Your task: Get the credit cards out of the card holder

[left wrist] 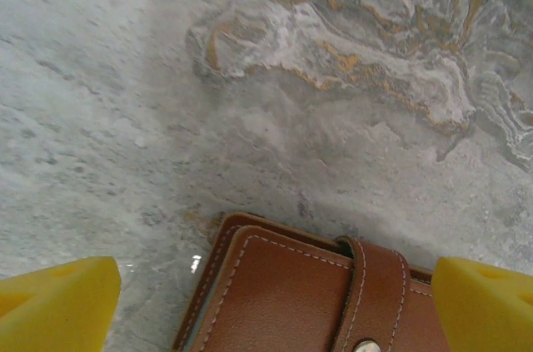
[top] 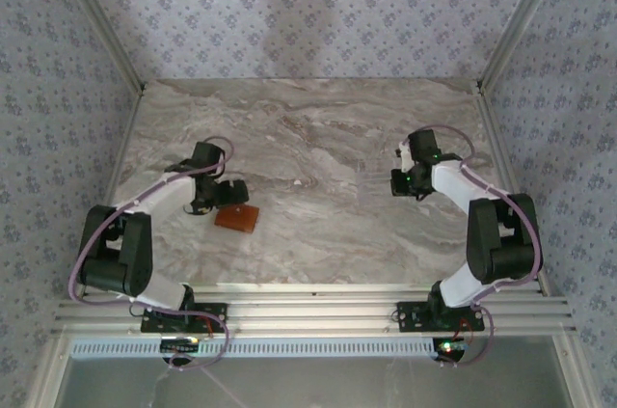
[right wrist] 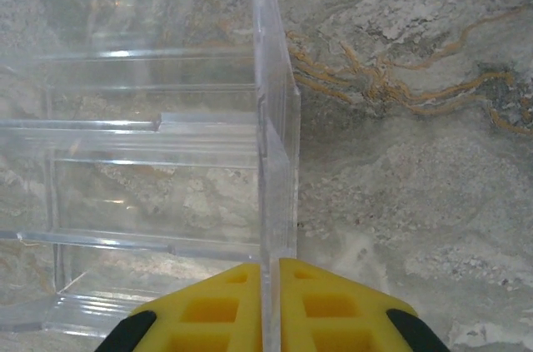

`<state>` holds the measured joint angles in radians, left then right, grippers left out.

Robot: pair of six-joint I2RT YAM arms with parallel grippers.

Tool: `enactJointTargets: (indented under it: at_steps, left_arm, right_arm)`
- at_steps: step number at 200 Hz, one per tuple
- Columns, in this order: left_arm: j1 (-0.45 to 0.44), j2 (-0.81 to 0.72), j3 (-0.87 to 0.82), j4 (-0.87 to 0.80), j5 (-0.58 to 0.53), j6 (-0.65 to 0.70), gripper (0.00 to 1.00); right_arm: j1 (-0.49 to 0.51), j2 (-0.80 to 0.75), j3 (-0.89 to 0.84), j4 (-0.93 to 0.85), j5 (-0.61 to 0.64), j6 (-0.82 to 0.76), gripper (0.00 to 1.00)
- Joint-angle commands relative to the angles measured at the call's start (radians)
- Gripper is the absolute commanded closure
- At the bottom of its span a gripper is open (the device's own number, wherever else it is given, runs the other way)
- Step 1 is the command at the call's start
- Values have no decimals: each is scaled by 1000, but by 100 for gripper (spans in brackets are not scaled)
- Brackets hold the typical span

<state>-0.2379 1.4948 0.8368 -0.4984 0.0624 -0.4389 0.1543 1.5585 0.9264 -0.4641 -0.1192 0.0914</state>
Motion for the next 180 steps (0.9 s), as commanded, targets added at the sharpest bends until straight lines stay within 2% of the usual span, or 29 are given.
enactJointTargets:
  at_steps: [1, 96, 180]
  left_arm:
    - [-7, 19, -5, -25, 67, -1, 6]
    - [-128, 56, -22, -1, 108, -73, 15]
    - [-347, 126, 23, 72, 93, -253, 19]
  right_arm:
    - [37, 4, 50, -32, 47, 34, 88]
    - [232, 114, 257, -66, 160, 222, 92]
    - [377, 269, 502, -132, 314, 408, 96]
